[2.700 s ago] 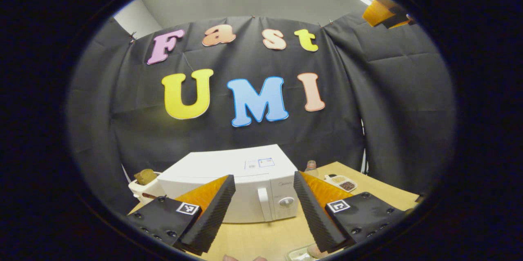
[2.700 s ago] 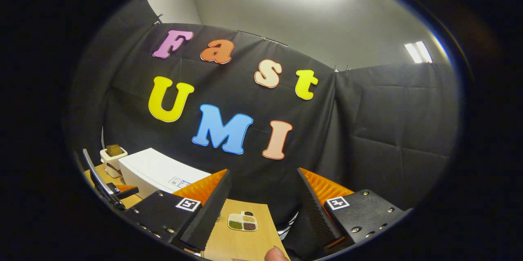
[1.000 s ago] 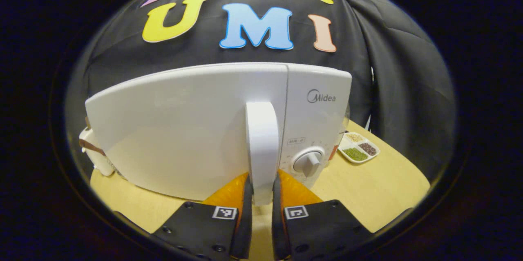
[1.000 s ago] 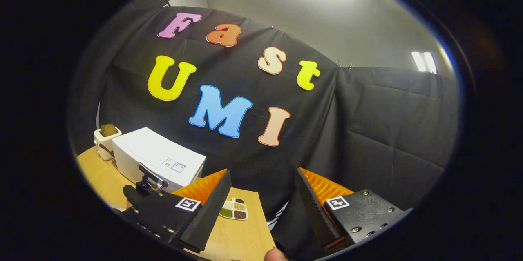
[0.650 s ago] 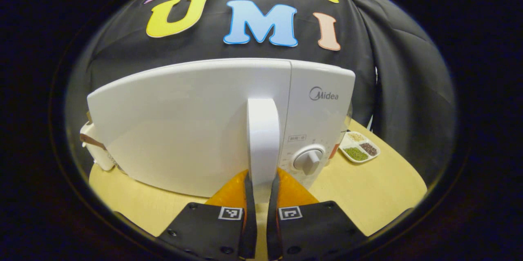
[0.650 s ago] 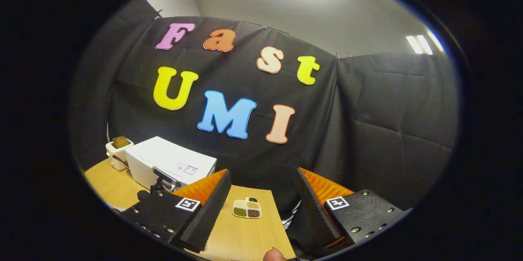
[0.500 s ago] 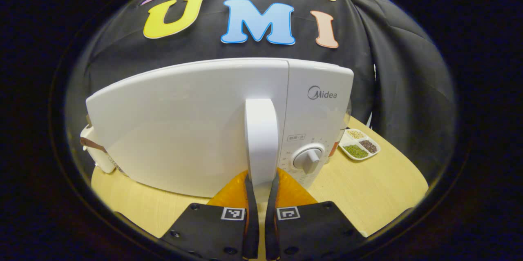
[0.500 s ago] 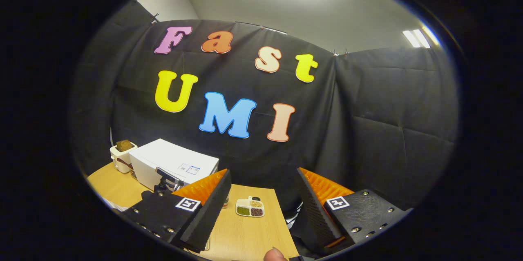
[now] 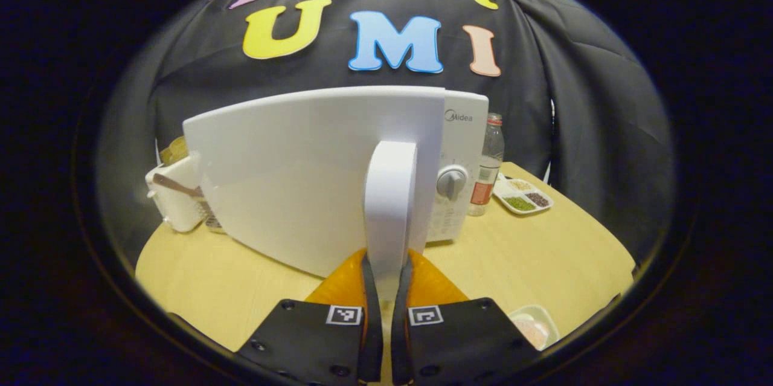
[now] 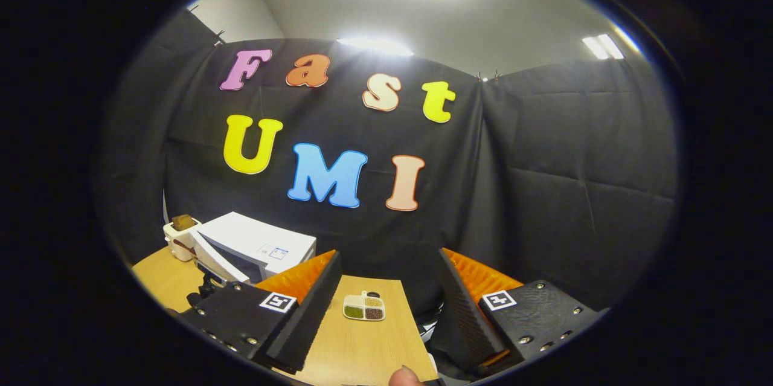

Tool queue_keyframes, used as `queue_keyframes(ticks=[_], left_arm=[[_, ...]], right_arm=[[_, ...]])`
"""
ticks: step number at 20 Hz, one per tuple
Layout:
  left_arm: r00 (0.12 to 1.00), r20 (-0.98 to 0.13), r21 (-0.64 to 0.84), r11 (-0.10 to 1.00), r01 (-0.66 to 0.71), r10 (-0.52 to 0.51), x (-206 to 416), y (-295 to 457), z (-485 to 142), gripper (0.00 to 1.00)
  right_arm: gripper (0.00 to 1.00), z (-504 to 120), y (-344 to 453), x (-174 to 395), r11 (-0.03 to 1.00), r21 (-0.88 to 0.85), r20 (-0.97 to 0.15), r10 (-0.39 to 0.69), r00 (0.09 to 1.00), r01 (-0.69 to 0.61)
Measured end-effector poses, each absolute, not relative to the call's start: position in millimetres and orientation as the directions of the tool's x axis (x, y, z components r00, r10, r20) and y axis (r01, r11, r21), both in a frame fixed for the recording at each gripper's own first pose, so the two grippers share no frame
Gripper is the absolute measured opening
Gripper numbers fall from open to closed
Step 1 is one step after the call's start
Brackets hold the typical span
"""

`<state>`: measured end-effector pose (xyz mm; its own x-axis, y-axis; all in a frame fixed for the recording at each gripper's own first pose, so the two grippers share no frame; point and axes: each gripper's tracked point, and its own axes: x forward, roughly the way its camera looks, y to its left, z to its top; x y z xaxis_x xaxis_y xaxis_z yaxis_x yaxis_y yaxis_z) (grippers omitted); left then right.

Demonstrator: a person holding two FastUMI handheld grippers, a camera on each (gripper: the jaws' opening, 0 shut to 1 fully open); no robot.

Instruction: Open the microwave oven with the left hand, put the food in, and close the microwave oven.

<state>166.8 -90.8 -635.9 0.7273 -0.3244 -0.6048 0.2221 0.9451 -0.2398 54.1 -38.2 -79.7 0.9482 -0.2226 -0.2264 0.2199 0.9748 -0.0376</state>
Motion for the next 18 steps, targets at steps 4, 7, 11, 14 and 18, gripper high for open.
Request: queue_keyframes(ticks=[4,7,11,14,18], left_arm=[[0.716,-0.631,-0.218,0.954,0.206,-0.299,133.2,-56.1,-634.0,0.14],[0.712,-0.653,-0.205,0.965,0.162,-0.258,112.3,-28.4,-634.3,0.14],[0.696,-0.703,-0.139,0.988,0.069,-0.147,84.6,13.3,-637.0,0.14],[0.685,-0.718,-0.11,0.992,0.058,-0.12,74.1,38.9,-637.8,0.14],[0.692,-0.708,-0.126,0.989,0.075,-0.143,67.5,50.2,-638.1,0.13]], right_arm=[[0.96,-78.7,-22.0,61.0,0.99,-0.001,-0.214,-0.141,0.967,0.144],[0.96,-81.3,-12.3,58.8,0.996,-0.016,-0.203,-0.089,0.975,0.088],[0.96,-100.1,6.1,53.1,1.0,0.0,-0.216,-0.006,0.976,0.007],[0.96,-106.3,14.4,48.7,0.999,0.032,-0.217,0.037,0.975,-0.03],[0.96,-115.4,17.4,43.2,1.0,0.004,-0.236,-0.026,0.971,0.028]])
